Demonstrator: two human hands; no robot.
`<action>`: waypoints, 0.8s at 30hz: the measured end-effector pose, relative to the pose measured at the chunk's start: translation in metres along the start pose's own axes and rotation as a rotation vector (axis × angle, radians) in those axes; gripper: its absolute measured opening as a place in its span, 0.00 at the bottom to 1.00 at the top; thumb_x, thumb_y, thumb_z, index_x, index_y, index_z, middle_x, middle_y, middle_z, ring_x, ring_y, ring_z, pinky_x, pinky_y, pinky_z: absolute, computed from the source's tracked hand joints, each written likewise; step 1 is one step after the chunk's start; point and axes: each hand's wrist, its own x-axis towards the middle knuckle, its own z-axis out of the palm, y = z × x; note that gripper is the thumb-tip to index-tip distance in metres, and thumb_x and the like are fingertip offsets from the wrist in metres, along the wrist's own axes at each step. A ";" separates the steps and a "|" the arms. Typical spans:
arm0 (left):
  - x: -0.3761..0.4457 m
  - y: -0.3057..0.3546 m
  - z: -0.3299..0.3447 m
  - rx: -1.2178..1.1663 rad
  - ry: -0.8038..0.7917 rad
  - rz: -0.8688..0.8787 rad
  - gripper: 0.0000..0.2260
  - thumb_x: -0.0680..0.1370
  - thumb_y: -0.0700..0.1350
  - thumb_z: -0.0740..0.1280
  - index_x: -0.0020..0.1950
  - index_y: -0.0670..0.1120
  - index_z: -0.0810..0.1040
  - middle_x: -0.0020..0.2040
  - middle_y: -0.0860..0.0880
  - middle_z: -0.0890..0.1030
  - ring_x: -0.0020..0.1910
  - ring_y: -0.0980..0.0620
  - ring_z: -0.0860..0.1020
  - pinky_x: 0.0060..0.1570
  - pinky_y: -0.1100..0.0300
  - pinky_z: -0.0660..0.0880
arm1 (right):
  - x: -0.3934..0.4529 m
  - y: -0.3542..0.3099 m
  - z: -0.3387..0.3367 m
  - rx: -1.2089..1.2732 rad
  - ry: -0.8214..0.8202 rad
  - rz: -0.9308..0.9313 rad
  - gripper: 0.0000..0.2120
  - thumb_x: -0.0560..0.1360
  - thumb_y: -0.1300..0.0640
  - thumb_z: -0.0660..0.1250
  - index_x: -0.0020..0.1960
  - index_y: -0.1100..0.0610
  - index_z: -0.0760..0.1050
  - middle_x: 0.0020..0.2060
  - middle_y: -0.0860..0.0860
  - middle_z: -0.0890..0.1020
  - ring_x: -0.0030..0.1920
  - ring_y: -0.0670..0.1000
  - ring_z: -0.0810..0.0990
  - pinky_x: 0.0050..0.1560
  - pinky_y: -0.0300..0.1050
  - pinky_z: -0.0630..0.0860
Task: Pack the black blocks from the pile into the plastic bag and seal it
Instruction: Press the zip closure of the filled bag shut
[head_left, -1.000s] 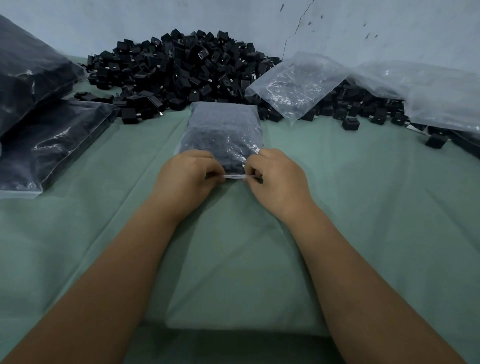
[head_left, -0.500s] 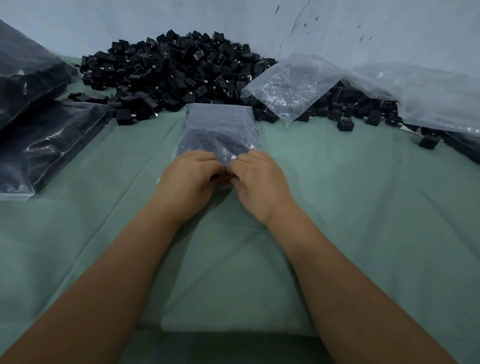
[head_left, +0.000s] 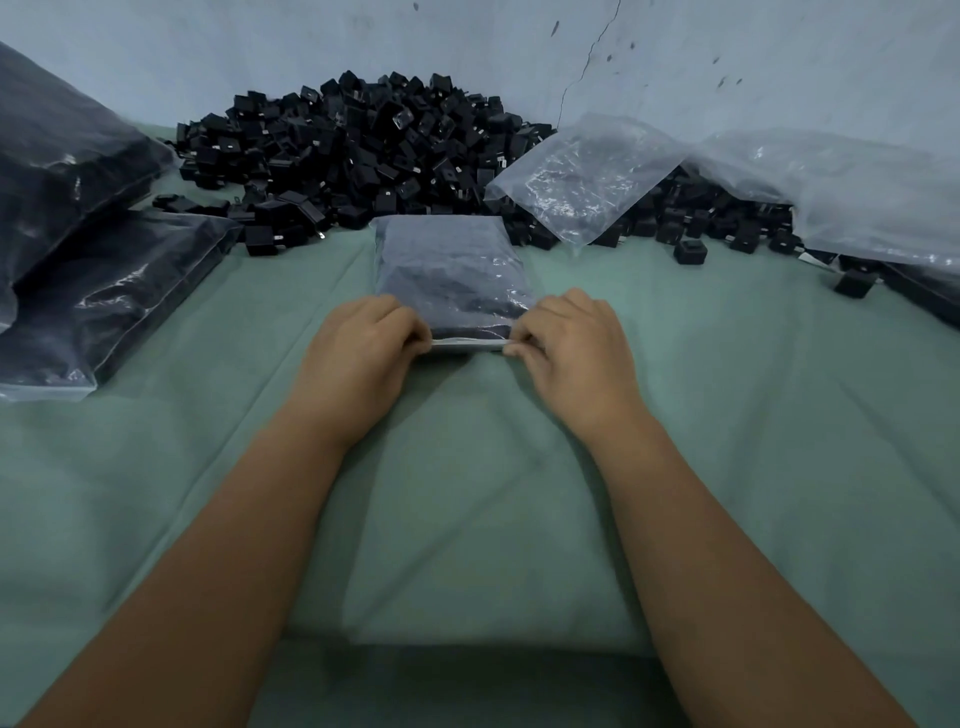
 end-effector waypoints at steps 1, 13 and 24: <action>0.000 -0.001 0.000 0.015 -0.002 -0.002 0.02 0.75 0.34 0.71 0.44 0.35 0.81 0.42 0.37 0.80 0.40 0.36 0.79 0.43 0.44 0.75 | -0.001 0.004 -0.001 -0.012 0.013 0.023 0.05 0.74 0.55 0.71 0.42 0.57 0.80 0.40 0.50 0.80 0.47 0.55 0.73 0.47 0.42 0.60; -0.008 -0.022 0.000 -0.029 0.042 -0.443 0.07 0.80 0.45 0.66 0.50 0.41 0.78 0.47 0.43 0.79 0.45 0.44 0.74 0.43 0.56 0.65 | -0.006 0.058 -0.013 0.266 0.274 0.554 0.04 0.74 0.63 0.68 0.44 0.58 0.82 0.40 0.51 0.82 0.44 0.53 0.78 0.45 0.40 0.68; -0.008 -0.023 -0.004 -0.388 0.348 -0.562 0.03 0.79 0.37 0.68 0.46 0.44 0.77 0.74 0.40 0.57 0.75 0.37 0.60 0.69 0.72 0.57 | 0.018 -0.014 0.009 1.356 -0.058 0.932 0.12 0.80 0.50 0.63 0.58 0.58 0.72 0.51 0.57 0.81 0.46 0.53 0.84 0.48 0.51 0.82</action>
